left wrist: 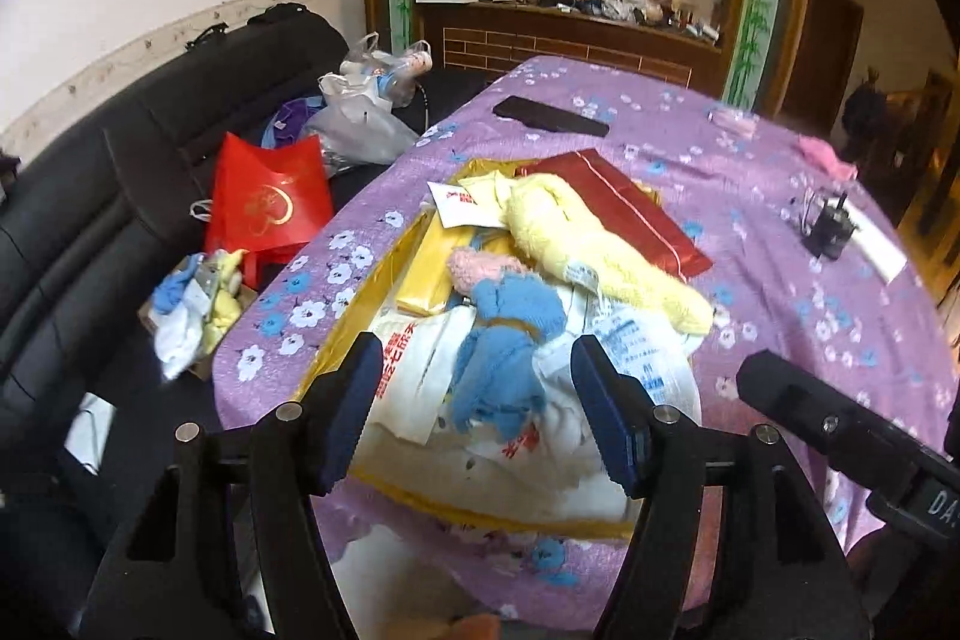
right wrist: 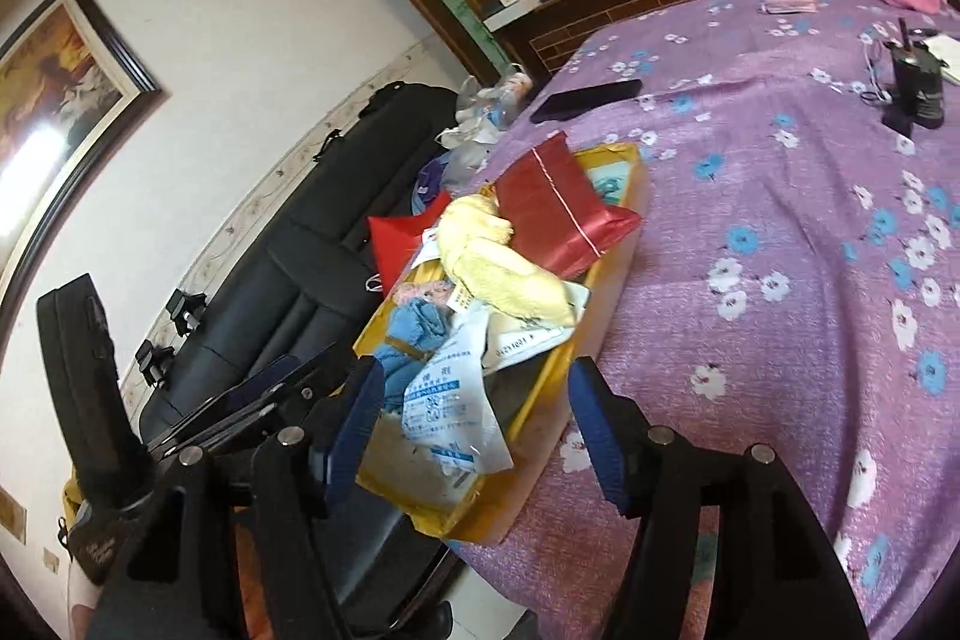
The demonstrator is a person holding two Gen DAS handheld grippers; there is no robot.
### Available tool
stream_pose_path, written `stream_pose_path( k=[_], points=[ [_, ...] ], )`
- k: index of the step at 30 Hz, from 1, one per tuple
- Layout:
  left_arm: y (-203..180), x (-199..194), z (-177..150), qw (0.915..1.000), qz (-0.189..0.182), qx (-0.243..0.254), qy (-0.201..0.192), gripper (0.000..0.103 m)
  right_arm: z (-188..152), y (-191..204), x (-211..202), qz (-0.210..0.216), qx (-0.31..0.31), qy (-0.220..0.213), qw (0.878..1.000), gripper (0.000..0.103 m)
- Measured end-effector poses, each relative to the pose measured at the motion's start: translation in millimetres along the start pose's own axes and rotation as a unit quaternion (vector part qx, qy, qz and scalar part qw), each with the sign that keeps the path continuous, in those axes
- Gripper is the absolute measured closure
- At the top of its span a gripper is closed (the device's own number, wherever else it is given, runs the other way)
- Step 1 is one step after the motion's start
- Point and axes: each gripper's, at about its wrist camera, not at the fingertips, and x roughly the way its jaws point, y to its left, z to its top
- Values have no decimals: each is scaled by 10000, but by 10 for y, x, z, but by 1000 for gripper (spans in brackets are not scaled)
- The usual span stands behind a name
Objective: Organize soft objects
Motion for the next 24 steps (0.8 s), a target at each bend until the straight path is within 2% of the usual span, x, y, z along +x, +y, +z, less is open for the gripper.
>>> stream_pose_path(
  k=[2,12,19,24],
  points=[
    [-43,-48,-34,9999,97,107,-14,37,-5,-4,-42,-119,-1,-94,9999,31],
    [-123,-153,-99,9993,326,175,80,37,-57,66,-142,-74,-156,-47,9998,31],
    [-109,-232,-84,9988,451,201,-77,37,-49,137,-213,-322,-278,-212,9989,31],
    [-101,-216,-88,9986,487,212,-41,37,-63,169,-175,-330,-316,-149,9988,31]
  ],
)
